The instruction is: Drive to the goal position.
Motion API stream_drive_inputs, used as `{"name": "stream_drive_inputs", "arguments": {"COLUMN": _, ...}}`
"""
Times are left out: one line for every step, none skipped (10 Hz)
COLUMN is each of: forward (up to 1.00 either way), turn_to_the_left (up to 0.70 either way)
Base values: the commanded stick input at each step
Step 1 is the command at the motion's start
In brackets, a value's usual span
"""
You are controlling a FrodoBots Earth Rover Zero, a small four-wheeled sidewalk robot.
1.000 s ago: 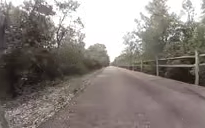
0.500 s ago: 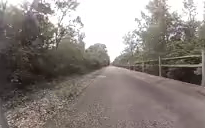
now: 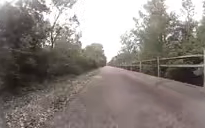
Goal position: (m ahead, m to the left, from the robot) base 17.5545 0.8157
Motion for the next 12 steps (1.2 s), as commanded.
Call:
{"name": "stream_drive_inputs", "arguments": {"forward": 0.70, "turn_to_the_left": 0.01}}
{"name": "stream_drive_inputs", "arguments": {"forward": 0.70, "turn_to_the_left": 0.01}}
{"name": "stream_drive_inputs", "arguments": {"forward": 0.70, "turn_to_the_left": 0.02}}
{"name": "stream_drive_inputs", "arguments": {"forward": 0.70, "turn_to_the_left": 0.02}}
{"name": "stream_drive_inputs", "arguments": {"forward": 0.70, "turn_to_the_left": 0.00}}
{"name": "stream_drive_inputs", "arguments": {"forward": 0.70, "turn_to_the_left": 0.01}}
{"name": "stream_drive_inputs", "arguments": {"forward": 0.70, "turn_to_the_left": 0.01}}
{"name": "stream_drive_inputs", "arguments": {"forward": 0.70, "turn_to_the_left": 0.02}}
{"name": "stream_drive_inputs", "arguments": {"forward": 0.70, "turn_to_the_left": 0.03}}
{"name": "stream_drive_inputs", "arguments": {"forward": 0.70, "turn_to_the_left": 0.03}}
{"name": "stream_drive_inputs", "arguments": {"forward": 0.70, "turn_to_the_left": 0.03}}
{"name": "stream_drive_inputs", "arguments": {"forward": 0.70, "turn_to_the_left": 0.03}}
